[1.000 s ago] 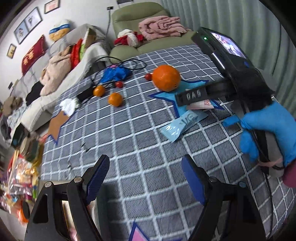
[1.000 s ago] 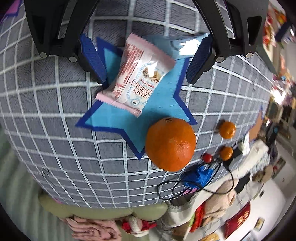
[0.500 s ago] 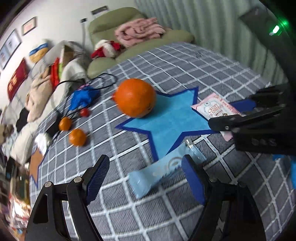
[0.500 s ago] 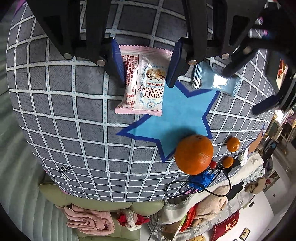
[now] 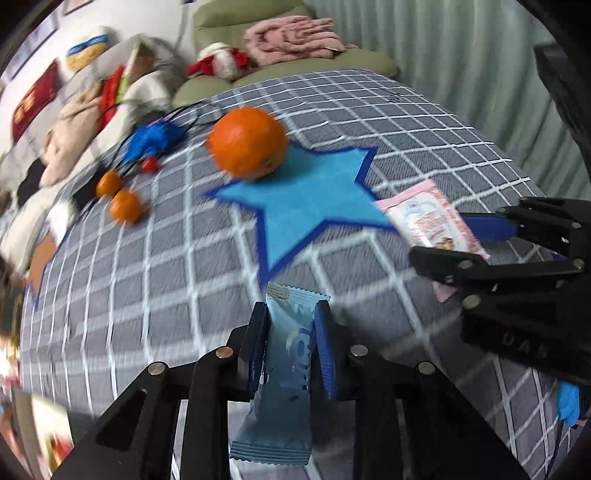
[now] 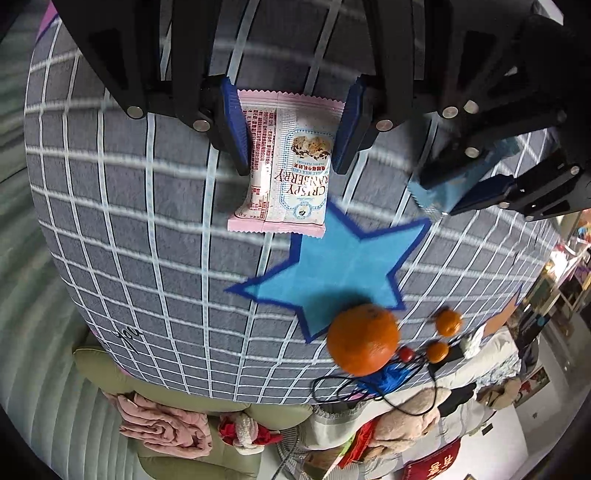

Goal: Organize snacks
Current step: 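Grasp the light blue bar with the left tool while the right tool grasps the pink Crispy Cranberry packet, then lower both packets back onto the tablecloth and open both tools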

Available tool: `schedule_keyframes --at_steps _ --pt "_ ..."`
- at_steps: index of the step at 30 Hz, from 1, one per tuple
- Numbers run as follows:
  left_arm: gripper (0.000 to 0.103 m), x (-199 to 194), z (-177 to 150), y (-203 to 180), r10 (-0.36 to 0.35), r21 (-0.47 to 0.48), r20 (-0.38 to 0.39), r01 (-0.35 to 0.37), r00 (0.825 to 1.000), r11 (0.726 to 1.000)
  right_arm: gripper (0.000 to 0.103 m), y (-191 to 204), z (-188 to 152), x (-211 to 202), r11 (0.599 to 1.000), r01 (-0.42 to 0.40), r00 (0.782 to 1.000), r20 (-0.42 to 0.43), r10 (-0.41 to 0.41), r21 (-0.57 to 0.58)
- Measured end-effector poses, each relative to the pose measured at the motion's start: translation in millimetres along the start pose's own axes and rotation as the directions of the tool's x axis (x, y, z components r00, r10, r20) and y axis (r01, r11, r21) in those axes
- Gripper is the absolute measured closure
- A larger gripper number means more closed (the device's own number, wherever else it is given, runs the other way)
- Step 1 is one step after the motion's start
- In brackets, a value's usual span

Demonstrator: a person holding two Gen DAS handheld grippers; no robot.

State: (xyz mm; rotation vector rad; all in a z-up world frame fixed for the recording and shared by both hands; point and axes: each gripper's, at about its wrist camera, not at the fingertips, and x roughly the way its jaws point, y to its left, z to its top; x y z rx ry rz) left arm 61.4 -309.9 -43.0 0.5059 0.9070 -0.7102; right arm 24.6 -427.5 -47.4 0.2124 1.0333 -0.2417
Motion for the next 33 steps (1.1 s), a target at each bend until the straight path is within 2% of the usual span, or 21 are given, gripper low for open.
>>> schedule_keyframes --at_steps 6,11,15,23,25,26,27,28,31,33 --pt "0.075 -36.3 -62.5 17.6 0.008 -0.170 0.009 -0.006 1.000 0.985 0.056 16.8 -44.8 -23.8 0.999 0.017 1.000 0.005 -0.016 -0.051" --pt "0.075 -65.4 -109.2 19.0 0.023 -0.250 0.016 -0.018 1.000 0.968 0.056 26.6 -83.9 -46.9 0.999 -0.004 1.000 0.002 0.004 -0.035" --pt "0.075 -77.9 -130.4 10.2 0.033 -0.255 0.025 -0.025 0.999 0.967 0.056 35.3 -118.1 -67.0 1.000 -0.013 1.000 0.016 0.013 -0.019" --pt "0.074 -85.9 -143.2 0.5 0.047 -0.232 0.043 -0.036 0.998 0.972 0.056 54.4 -162.4 -89.8 0.998 0.046 0.998 0.047 -0.044 -0.046" --pt "0.072 -86.2 -143.1 -0.3 0.050 -0.219 0.044 -0.040 0.998 0.975 0.051 55.7 -163.5 -89.6 0.998 0.049 0.998 0.047 -0.047 -0.043" --pt "0.070 -85.9 -142.4 -0.1 0.052 -0.217 0.041 -0.042 0.998 0.975 0.033 56.6 -162.7 -88.0 0.998 0.041 0.999 0.038 -0.039 -0.042" --pt "0.063 -85.9 -142.8 -0.1 0.053 -0.217 0.038 -0.044 0.998 0.975 0.005 58.7 -162.0 -83.1 0.998 0.037 0.999 0.010 -0.036 -0.043" --pt "0.055 -85.6 -142.7 0.5 0.055 -0.221 0.033 -0.046 0.998 0.974 0.000 60.4 -163.9 -79.1 0.998 0.038 0.999 -0.009 -0.038 -0.041" --pt "0.038 -84.4 -144.6 5.1 0.048 -0.244 0.024 -0.041 0.999 0.969 0.000 63.7 -166.7 -78.9 0.998 0.055 0.998 0.013 -0.054 -0.031" --pt "0.032 -83.4 -144.9 7.0 0.047 -0.244 0.019 -0.041 0.999 0.969 0.000 63.7 -166.1 -78.0 0.998 0.058 0.998 0.016 -0.058 -0.027"
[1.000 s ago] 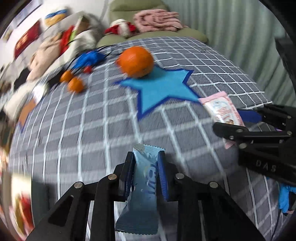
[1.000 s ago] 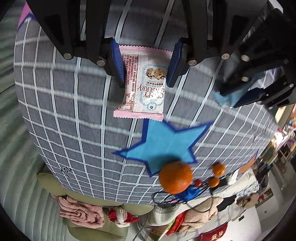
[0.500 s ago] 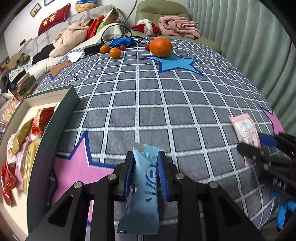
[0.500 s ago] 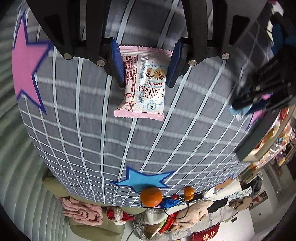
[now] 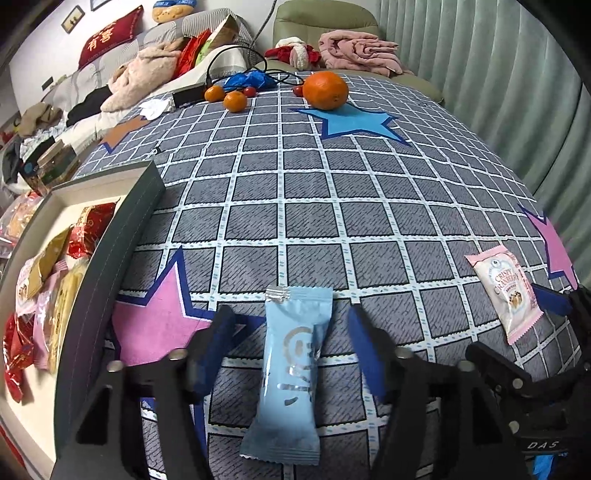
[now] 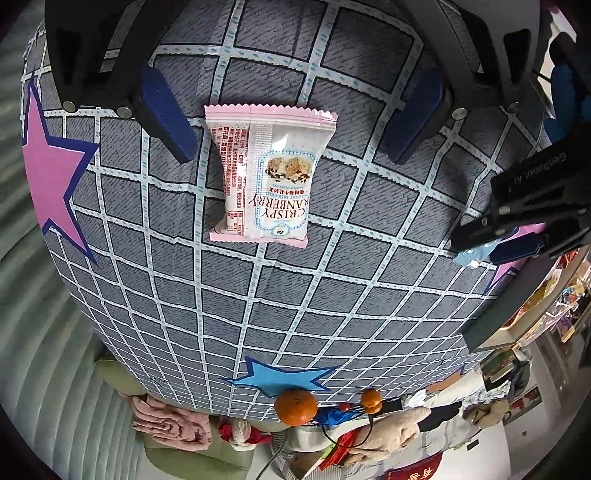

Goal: Organize snacks
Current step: 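Lower both packets back onto the tablecloth and open both tools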

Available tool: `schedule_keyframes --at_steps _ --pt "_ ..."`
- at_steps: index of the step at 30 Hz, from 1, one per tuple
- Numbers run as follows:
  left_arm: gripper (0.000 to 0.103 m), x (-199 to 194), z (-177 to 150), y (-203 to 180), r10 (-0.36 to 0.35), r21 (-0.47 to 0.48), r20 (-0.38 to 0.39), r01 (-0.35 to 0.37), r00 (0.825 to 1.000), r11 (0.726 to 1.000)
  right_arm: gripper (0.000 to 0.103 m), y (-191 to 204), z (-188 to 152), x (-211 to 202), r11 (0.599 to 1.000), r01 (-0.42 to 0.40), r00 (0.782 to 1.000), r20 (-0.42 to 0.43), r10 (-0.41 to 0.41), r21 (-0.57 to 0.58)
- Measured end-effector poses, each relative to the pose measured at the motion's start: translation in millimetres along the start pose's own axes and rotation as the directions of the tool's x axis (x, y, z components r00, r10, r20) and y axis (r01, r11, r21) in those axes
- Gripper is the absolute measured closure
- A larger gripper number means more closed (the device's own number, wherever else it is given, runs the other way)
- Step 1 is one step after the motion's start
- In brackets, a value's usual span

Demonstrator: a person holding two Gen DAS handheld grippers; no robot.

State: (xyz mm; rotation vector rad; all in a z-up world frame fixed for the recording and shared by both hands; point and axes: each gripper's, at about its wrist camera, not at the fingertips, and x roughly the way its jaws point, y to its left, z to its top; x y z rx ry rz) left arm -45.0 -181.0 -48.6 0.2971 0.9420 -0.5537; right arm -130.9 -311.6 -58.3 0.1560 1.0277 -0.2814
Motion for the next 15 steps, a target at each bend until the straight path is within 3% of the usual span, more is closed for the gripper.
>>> schedule_keyframes --at_steps 3,15 --pt "0.025 1.0 -0.5 1.2 0.001 0.000 -0.010 -0.001 1.000 1.000 0.000 -0.2 -0.8 0.3 1.000 -0.002 1.000 0.007 0.002 -0.005" --pt "0.023 -19.0 -3.1 31.1 -0.064 -0.028 -0.056 0.063 0.996 0.998 0.000 -0.8 -8.0 -3.0 1.000 -0.008 0.999 0.050 0.009 -0.018"
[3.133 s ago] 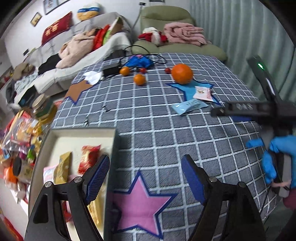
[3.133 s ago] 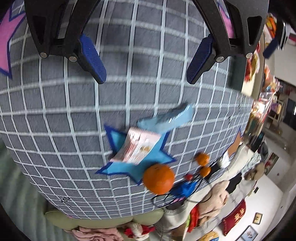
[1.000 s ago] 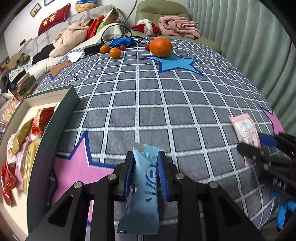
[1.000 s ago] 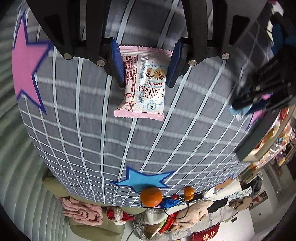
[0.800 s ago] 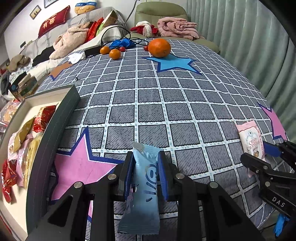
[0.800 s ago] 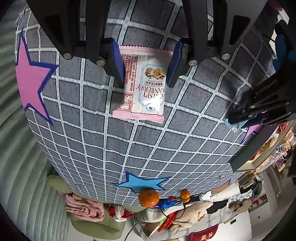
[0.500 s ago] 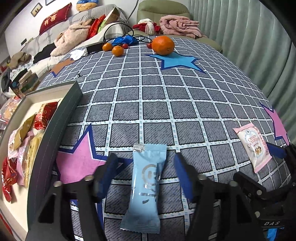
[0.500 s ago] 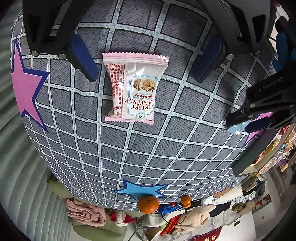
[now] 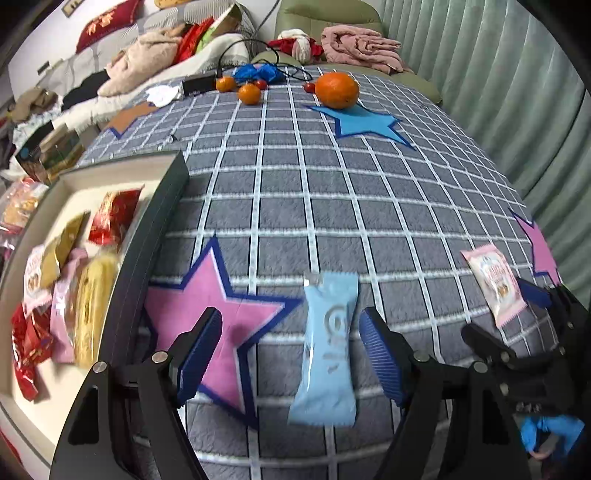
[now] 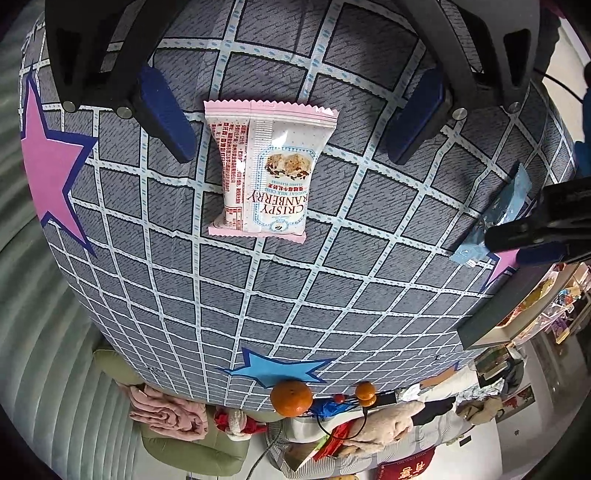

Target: Organize snacks

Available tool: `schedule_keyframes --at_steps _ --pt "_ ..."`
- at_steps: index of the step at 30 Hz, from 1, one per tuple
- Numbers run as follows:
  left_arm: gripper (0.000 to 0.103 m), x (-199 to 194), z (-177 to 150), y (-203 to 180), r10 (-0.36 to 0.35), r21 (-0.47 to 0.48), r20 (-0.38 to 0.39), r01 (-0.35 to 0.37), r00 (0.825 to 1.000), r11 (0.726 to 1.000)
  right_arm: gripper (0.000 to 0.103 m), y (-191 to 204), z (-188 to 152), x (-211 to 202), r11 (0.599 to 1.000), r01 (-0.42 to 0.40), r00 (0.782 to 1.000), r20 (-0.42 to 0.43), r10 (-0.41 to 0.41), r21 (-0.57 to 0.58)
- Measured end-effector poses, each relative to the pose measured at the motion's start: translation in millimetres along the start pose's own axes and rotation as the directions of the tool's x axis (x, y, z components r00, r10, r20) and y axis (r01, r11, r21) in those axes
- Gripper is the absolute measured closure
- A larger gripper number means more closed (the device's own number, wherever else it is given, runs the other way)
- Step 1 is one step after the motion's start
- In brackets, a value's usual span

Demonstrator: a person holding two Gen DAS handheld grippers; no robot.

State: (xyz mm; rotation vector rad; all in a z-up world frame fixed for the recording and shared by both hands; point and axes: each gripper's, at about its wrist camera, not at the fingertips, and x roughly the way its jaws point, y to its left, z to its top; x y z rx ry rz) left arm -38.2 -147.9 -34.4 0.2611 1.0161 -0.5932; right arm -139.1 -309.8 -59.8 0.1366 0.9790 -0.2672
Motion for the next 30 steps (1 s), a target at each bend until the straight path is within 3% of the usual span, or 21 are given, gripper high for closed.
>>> schedule_keyframes --at_steps 5,8,13,17,25,30 --pt "0.022 10.5 -13.1 -19.3 0.030 0.065 -0.031 -0.028 0.999 0.998 0.000 -0.1 -2.9 -1.6 1.000 0.000 1.000 0.026 0.000 0.001" --pt "0.019 14.3 -11.1 -32.6 0.024 0.077 -0.001 -0.024 1.000 0.997 0.000 0.3 -3.3 -1.9 1.000 0.000 1.000 0.026 0.000 0.000" --pt "0.000 23.2 -8.2 -38.9 0.033 0.067 0.020 -0.034 0.999 0.997 0.000 0.2 -4.0 -2.2 1.000 -0.004 1.000 0.020 0.004 0.000" --pt "0.000 22.9 -8.5 -37.5 0.024 0.077 0.029 -0.027 0.999 0.997 0.000 0.0 -1.2 -0.6 1.000 -0.003 1.000 -0.004 0.003 -0.001" --pt "0.000 27.0 -0.8 -37.4 0.029 0.075 -0.021 -0.027 0.999 0.997 0.000 -3.6 19.3 10.0 0.999 -0.031 0.991 -0.134 0.026 -0.037" --pt "0.000 29.2 3.1 -37.5 0.024 0.083 -0.043 -0.020 0.999 0.996 0.000 -27.0 32.4 19.4 0.998 0.013 0.986 -0.170 -0.002 0.060"
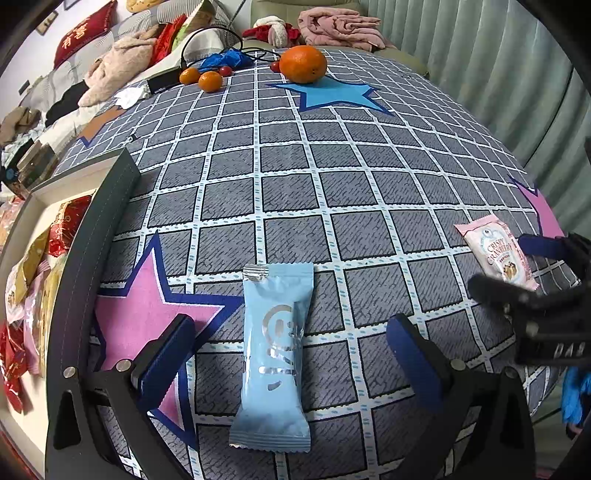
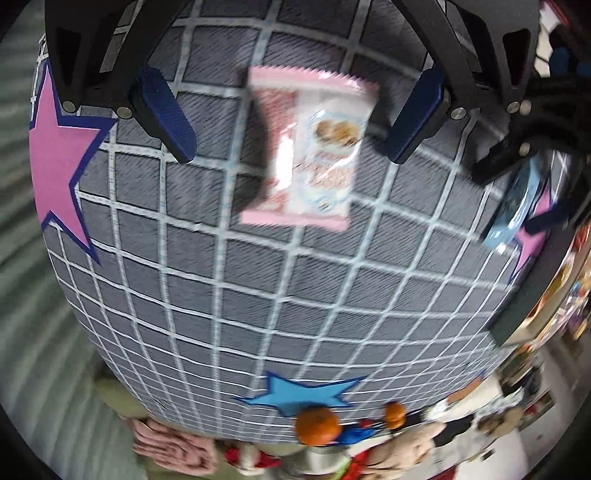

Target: Organize snacks

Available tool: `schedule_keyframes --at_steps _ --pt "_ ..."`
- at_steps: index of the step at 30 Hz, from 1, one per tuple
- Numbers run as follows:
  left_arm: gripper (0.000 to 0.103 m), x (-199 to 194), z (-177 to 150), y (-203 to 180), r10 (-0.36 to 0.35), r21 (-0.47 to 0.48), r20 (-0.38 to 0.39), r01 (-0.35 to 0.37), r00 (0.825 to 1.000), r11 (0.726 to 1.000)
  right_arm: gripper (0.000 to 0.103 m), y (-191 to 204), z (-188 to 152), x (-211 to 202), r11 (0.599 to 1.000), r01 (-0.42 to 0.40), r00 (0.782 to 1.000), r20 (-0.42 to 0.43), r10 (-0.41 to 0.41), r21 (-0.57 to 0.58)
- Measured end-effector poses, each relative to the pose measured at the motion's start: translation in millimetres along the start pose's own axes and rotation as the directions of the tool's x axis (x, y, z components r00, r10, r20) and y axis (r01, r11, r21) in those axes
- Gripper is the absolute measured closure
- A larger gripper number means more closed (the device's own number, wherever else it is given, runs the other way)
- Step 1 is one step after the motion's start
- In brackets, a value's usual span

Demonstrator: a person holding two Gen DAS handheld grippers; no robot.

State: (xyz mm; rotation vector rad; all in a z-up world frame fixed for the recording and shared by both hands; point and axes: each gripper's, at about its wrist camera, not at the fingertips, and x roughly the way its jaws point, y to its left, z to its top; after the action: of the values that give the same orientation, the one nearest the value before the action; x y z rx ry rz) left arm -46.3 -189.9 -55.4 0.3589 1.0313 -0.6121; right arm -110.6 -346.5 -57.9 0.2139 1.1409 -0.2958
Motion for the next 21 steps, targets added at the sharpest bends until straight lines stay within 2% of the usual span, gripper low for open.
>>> schedule_keyframes --at_steps 9,21 --pt "0.000 0.8 0.9 -0.1 0.008 -0.015 0.004 -0.008 1.000 1.000 0.000 12.2 6.9 4.7 0.999 0.003 1.000 -0.015 -0.004 -0.043" --pt "0.000 -1.5 -1.1 -1.0 0.013 -0.019 0.015 -0.012 1.000 1.000 0.000 12.4 2.3 2.3 0.999 0.000 1.000 0.031 0.001 -0.052"
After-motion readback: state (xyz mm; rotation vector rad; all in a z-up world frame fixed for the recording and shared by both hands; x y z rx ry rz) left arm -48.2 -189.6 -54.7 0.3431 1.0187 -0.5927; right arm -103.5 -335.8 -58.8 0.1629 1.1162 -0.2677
